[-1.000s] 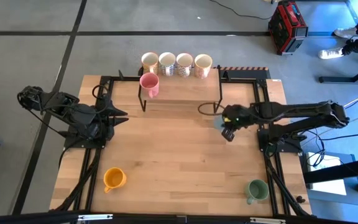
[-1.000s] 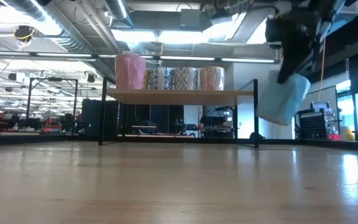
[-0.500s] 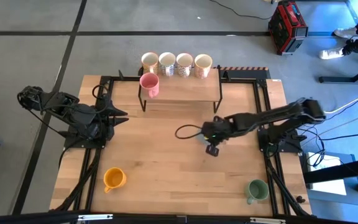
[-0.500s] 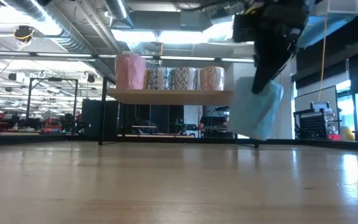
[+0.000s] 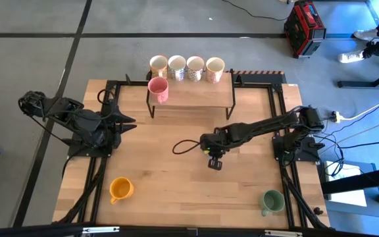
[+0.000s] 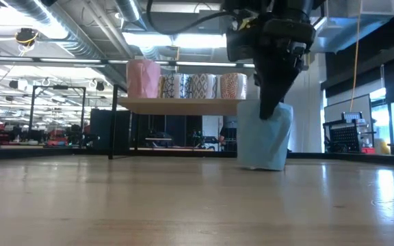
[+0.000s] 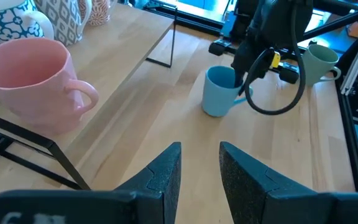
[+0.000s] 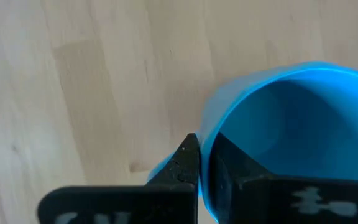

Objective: Place coffee mugs
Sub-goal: Put the blue mug on the shelf

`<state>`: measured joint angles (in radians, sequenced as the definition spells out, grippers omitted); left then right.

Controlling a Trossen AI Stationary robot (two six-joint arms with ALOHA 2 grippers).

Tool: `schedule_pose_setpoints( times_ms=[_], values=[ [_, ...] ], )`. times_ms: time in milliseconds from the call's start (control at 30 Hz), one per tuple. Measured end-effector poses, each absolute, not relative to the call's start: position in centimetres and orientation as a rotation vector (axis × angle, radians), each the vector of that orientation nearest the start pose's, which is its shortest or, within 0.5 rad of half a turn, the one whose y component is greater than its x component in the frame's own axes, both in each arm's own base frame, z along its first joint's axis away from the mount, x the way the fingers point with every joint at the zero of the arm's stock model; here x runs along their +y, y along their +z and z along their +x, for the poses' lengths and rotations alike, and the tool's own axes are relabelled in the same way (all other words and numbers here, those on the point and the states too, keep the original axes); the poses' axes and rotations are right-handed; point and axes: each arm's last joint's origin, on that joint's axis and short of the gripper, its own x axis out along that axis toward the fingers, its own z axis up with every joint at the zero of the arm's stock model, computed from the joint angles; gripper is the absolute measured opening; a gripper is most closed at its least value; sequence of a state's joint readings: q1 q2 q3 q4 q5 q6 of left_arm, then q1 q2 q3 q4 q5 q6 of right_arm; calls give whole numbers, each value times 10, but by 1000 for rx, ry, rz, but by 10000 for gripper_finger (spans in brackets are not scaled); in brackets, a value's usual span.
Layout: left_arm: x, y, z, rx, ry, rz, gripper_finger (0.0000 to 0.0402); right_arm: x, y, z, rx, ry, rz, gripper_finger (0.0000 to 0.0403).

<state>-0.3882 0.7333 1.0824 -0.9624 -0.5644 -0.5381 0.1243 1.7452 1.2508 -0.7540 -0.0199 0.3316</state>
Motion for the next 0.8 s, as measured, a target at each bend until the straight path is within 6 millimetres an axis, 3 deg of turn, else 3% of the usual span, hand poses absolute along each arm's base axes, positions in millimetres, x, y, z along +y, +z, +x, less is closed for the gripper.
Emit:
schedule_pose_setpoints(
  times_ms=[200, 500, 633, 800],
  values=[
    [-27, 368, 107, 477, 309, -245, 103, 43, 208, 339, 1254, -85, 239, 15],
    [-27, 368, 107, 473, 308, -247, 103, 44, 209, 340, 1241, -83, 294, 117],
    [-27, 368, 107, 473, 308, -247, 103, 41, 236, 336, 1210, -71, 313, 153],
    [-27, 368, 107, 474, 308, -247, 103, 44, 274, 311, 1112, -138, 264, 172]
  ],
)
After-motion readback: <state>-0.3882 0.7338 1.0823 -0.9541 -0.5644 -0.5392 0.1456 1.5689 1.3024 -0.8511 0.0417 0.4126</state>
